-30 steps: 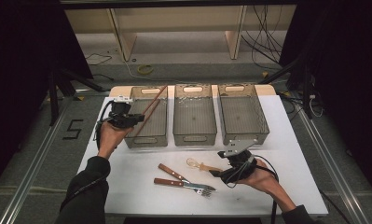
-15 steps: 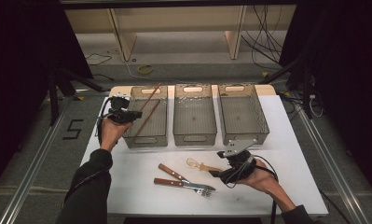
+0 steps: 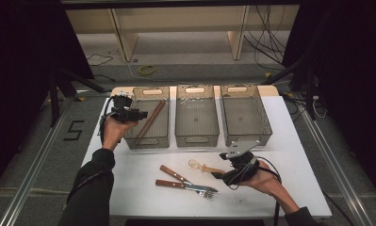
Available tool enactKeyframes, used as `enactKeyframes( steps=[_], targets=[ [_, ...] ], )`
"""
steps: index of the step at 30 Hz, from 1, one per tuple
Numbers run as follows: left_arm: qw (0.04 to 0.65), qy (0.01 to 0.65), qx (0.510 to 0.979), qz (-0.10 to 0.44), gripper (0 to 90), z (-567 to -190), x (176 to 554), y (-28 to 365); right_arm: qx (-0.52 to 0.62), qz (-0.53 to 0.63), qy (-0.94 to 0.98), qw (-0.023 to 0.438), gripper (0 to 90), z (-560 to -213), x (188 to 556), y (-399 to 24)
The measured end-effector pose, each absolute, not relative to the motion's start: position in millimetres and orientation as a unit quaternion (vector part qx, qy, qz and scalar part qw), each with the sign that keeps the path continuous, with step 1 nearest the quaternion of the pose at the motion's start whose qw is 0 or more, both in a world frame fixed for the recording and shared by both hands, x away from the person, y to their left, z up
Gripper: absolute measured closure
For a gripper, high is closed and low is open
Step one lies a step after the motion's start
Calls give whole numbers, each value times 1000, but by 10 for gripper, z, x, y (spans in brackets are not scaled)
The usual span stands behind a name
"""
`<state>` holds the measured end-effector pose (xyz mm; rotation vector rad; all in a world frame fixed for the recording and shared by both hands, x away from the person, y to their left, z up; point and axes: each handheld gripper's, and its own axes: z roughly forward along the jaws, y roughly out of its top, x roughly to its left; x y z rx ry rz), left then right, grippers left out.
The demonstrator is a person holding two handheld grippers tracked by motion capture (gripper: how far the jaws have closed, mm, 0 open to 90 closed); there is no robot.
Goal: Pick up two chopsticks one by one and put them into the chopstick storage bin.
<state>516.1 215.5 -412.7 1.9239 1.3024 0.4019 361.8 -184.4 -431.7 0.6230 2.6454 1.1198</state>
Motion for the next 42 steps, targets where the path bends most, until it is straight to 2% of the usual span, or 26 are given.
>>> enactKeyframes(
  steps=[7,14,19,42],
  targets=[
    [414,475,763,144,329,-4029,4966,2075,214,378,895,103,280,-4311,3626,-1854],
    [467,441,755,132,245,-3939,4649,2113,223,369,896,108,282,-4322,3640,-1850],
    [493,420,751,128,216,-3936,4415,2157,229,360,898,105,294,-4335,3657,-1831],
    [504,386,763,124,180,-4067,4123,2035,252,315,910,94,340,-4359,3787,-1763]
  ],
)
